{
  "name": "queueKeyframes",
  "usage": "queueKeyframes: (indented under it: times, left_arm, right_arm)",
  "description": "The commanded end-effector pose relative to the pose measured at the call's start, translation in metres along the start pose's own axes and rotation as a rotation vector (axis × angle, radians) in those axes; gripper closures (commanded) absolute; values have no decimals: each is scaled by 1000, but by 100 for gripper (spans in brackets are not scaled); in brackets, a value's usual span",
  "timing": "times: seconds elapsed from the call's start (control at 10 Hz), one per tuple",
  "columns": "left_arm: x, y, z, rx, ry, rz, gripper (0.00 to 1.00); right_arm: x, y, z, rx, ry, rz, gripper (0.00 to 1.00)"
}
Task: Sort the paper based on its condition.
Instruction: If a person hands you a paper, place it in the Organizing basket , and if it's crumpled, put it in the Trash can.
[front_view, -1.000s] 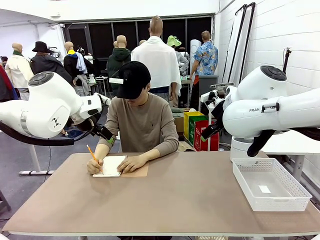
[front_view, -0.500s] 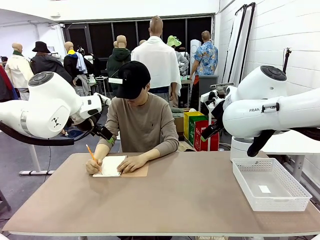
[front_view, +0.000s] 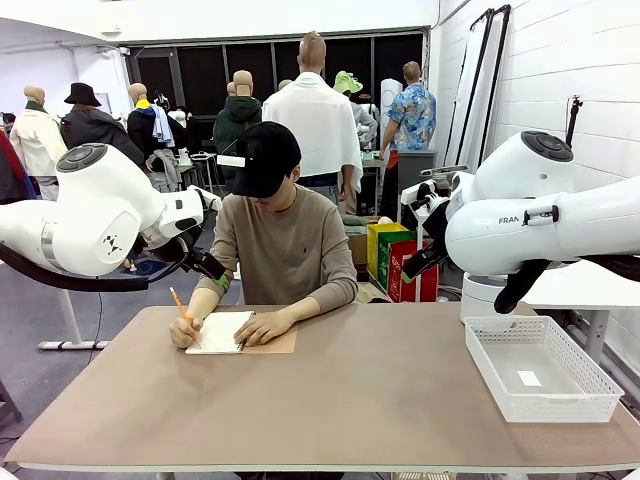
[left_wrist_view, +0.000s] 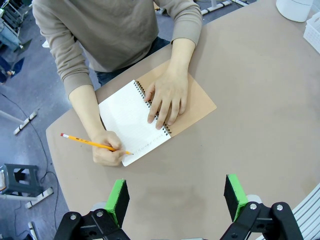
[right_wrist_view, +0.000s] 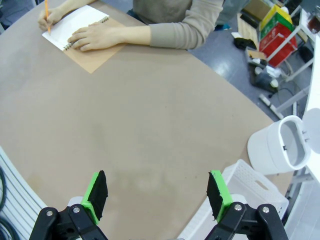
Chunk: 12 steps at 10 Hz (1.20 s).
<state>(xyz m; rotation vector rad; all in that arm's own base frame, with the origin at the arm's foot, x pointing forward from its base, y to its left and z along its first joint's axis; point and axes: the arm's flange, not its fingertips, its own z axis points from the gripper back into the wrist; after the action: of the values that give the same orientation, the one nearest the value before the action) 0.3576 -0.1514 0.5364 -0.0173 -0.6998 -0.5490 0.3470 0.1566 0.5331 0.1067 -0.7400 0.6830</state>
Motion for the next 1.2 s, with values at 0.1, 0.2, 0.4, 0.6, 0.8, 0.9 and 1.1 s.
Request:
queueKeyframes:
  times: [0.1, 0.2, 0.4, 0.6, 0.8, 0.9, 1.1]
  left_arm:
    - [0, 0, 0, -1, -1, -5, 0]
    - [0, 0, 0, -1, -1, -5, 0]
    - [0, 0, 0, -1, -1, -5, 0]
    - [0, 0, 0, -1, -1, -5, 0]
    - [0, 0, 0, -1, -1, -5, 0]
    - [0, 0, 0, -1, -1, -5, 0]
    - [0, 0, 0, -1, -1, -5, 0]
  right_arm:
    - [0, 0, -1, 0, -3, -2, 0]
    - [0, 0, -1, 0, -3, -2, 0]
    - [0, 0, -1, 0, -3, -2, 0]
    - [0, 0, -1, 0, -3, -2, 0]
    - [0, 0, -1, 0, -3, -2, 0]
    - [0, 0, -1, 0, -3, -2, 0]
    - [0, 0, -1, 0, -3, -2, 0]
